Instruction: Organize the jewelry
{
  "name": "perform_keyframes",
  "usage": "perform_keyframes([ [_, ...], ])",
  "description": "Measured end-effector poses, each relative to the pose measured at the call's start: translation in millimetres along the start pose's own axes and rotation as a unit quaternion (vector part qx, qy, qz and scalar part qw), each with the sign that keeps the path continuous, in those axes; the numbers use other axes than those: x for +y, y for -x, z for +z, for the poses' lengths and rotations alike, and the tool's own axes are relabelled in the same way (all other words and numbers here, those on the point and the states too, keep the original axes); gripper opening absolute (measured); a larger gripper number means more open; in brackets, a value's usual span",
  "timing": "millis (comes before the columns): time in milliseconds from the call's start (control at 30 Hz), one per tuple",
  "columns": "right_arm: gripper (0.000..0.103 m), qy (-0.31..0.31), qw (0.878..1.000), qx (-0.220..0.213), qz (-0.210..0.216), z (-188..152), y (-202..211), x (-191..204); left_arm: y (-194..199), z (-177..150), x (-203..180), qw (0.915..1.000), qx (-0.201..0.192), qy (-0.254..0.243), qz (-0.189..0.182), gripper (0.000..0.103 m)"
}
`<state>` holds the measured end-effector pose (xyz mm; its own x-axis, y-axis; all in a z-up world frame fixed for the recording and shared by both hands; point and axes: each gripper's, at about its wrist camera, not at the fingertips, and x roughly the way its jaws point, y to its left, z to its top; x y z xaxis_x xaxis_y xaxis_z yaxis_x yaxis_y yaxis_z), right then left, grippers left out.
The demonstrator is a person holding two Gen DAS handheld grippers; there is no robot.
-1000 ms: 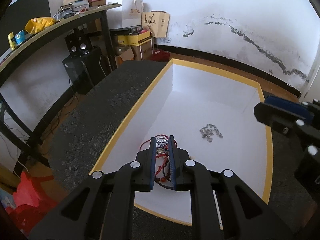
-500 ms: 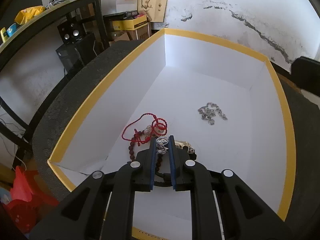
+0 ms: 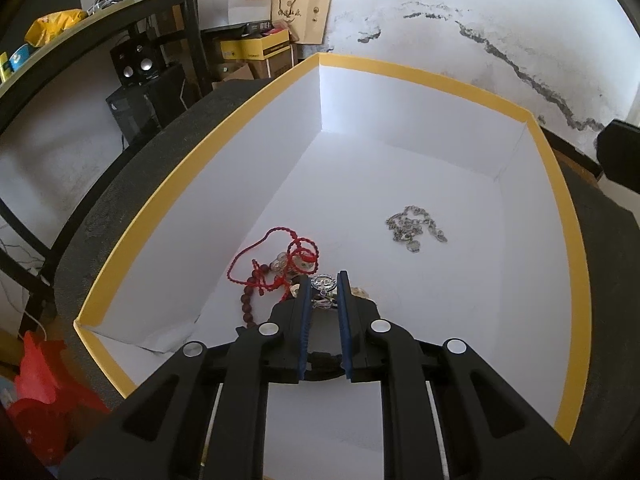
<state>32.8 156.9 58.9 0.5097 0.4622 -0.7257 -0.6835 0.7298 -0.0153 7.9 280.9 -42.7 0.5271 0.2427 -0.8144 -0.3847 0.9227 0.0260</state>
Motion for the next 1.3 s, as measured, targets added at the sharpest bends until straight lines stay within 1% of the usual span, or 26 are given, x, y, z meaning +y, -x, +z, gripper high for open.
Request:
perform_keyframes([
  [33, 0.020, 0.001, 1.000, 0.001, -0.001, 0, 0, 0, 0, 0, 0, 1.0000, 0.001, 0.001, 0.002, 0.031],
  [67, 0.020, 0.001, 1.000, 0.001, -0.002, 2, -1, 1, 1, -1, 1, 1.0000, 0.001, 0.003, 0.004, 0.068],
  [100, 0.020, 0.001, 1.000, 0.001, -0.003, 3, -1, 1, 3, -1, 0, 1.0000, -0.002, 0.002, 0.002, 0.079],
  [133, 0.020, 0.000, 1.000, 0.002, -0.002, 4, -2, 1, 8, -2, -1, 0.9999, -0.014, -0.004, -0.003, 0.081],
  [200, 0.020, -0.004, 1.000, 0.007, 0.001, 5, -8, 2, 13, -2, -3, 0.9997, -0.022, -0.006, 0.000, 0.081],
  [333, 0.020, -0.003, 1.000, 0.026, 0.003, 9, -30, 2, 18, -4, 2, 0.9997, -0.022, 0.007, -0.012, 0.083],
  [533, 0.020, 0.003, 0.997, 0.072, 0.000, 19, -78, 3, 18, -6, 7, 0.9993, -0.020, 0.021, -0.022, 0.083],
  [733, 0.020, -0.001, 0.994, 0.109, -0.002, 23, -115, 5, 18, -7, 8, 0.9993, -0.023, 0.019, -0.024, 0.083],
  [833, 0.020, 0.001, 0.993, 0.117, -0.008, 22, -124, 6, 18, -7, 9, 0.9991, -0.024, 0.021, -0.026, 0.086],
  [1133, 0.021, -0.003, 0.993, 0.119, -0.019, 23, -130, 6, 20, -5, 9, 0.9987, -0.026, 0.028, -0.032, 0.086],
  [1167, 0.023, -0.002, 0.993, 0.117, -0.021, 23, -130, 6, 20, -5, 9, 0.9987, -0.026, 0.028, -0.033, 0.086],
  [1200, 0.031, 0.000, 0.993, 0.116, -0.021, 24, -130, 6, 20, -5, 9, 0.9987, -0.027, 0.029, -0.033, 0.087],
  [1233, 0.057, 0.000, 0.993, 0.115, -0.021, 23, -130, 7, 21, -5, 9, 0.9987, -0.027, 0.029, -0.033, 0.088],
  [1267, 0.078, 0.001, 0.994, 0.109, -0.020, 22, -128, 9, 21, -5, 10, 0.9987, -0.028, 0.028, -0.032, 0.090],
  [1300, 0.082, 0.004, 0.995, 0.103, -0.019, 22, -126, 11, 21, -5, 9, 0.9987, -0.030, 0.028, -0.031, 0.091],
])
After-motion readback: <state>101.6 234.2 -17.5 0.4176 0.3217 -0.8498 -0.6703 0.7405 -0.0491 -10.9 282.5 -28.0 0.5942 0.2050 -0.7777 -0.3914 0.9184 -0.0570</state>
